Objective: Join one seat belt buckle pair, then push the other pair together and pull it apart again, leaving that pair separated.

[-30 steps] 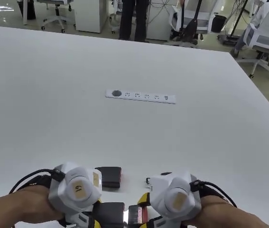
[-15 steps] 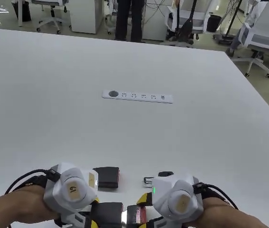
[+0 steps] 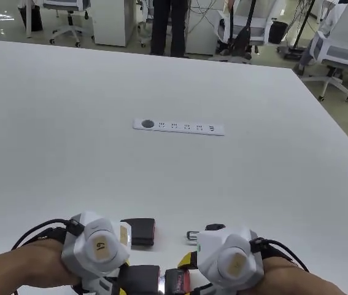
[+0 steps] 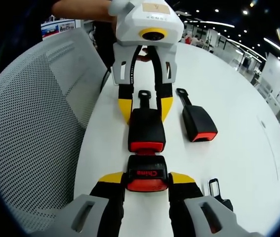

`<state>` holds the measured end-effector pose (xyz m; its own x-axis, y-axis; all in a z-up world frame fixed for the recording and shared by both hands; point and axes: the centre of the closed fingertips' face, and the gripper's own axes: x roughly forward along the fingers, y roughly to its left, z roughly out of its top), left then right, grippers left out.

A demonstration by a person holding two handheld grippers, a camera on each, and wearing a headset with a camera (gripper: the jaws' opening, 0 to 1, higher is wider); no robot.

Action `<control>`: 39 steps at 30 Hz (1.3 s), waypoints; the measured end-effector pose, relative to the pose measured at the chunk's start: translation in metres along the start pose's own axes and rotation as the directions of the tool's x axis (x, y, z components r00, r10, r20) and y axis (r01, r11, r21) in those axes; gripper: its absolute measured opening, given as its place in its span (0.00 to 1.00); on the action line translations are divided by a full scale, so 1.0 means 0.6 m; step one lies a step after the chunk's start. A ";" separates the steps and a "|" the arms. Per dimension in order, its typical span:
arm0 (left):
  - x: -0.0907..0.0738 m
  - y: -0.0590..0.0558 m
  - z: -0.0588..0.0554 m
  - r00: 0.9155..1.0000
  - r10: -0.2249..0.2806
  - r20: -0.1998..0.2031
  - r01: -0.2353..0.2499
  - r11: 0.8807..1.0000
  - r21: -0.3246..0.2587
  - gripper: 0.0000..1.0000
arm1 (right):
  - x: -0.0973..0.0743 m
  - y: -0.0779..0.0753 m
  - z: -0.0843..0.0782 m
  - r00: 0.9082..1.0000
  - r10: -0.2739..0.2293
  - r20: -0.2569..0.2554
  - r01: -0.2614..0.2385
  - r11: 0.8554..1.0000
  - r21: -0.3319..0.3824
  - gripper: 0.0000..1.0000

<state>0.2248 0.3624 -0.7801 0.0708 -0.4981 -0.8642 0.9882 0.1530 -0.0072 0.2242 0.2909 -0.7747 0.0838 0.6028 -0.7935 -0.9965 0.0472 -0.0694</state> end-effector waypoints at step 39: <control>-0.083 0.119 0.013 0.986 0.158 0.055 -0.157 0.987 -0.028 0.52 | -0.091 -0.095 -0.038 0.996 -0.080 -0.050 0.080 0.997 0.002 0.57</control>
<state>0.2930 0.3914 -0.7336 0.2335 -0.5138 -0.8255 0.9606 0.2533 0.1142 0.2764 0.2369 -0.7413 0.1632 0.5567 -0.8145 -0.9866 0.0969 -0.1315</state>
